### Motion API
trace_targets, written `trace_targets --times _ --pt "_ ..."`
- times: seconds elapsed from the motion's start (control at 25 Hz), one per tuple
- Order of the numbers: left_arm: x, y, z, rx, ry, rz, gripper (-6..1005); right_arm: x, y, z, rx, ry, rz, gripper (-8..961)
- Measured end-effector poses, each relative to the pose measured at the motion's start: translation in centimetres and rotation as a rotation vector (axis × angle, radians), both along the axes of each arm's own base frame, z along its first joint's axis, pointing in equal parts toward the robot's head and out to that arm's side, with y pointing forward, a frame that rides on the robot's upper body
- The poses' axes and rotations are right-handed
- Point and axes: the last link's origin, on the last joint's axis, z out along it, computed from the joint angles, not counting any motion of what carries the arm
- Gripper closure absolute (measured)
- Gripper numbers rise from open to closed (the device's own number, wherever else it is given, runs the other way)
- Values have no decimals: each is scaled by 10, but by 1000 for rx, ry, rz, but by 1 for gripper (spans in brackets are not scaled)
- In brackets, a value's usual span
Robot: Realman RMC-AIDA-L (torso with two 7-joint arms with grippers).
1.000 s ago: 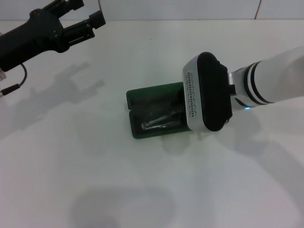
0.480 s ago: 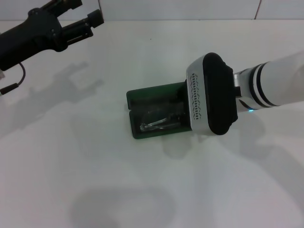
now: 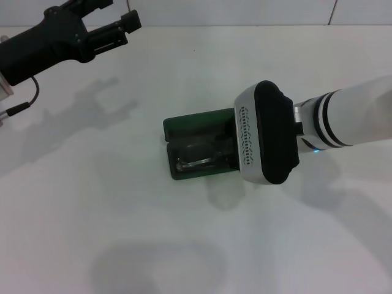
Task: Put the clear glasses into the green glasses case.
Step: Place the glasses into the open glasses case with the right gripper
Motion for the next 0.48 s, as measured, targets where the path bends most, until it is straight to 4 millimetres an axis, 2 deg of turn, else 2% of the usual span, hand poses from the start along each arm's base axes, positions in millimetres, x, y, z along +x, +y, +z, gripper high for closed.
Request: trace_targets --times 0.32,0.48 --pt "0 0 -1 -5 5 -1 125 -6 -3 -2 -9 53 -15 628" --pt "-3 -2 -1 -3 4 10 125 -7 -4 7 4 72 -18 629"
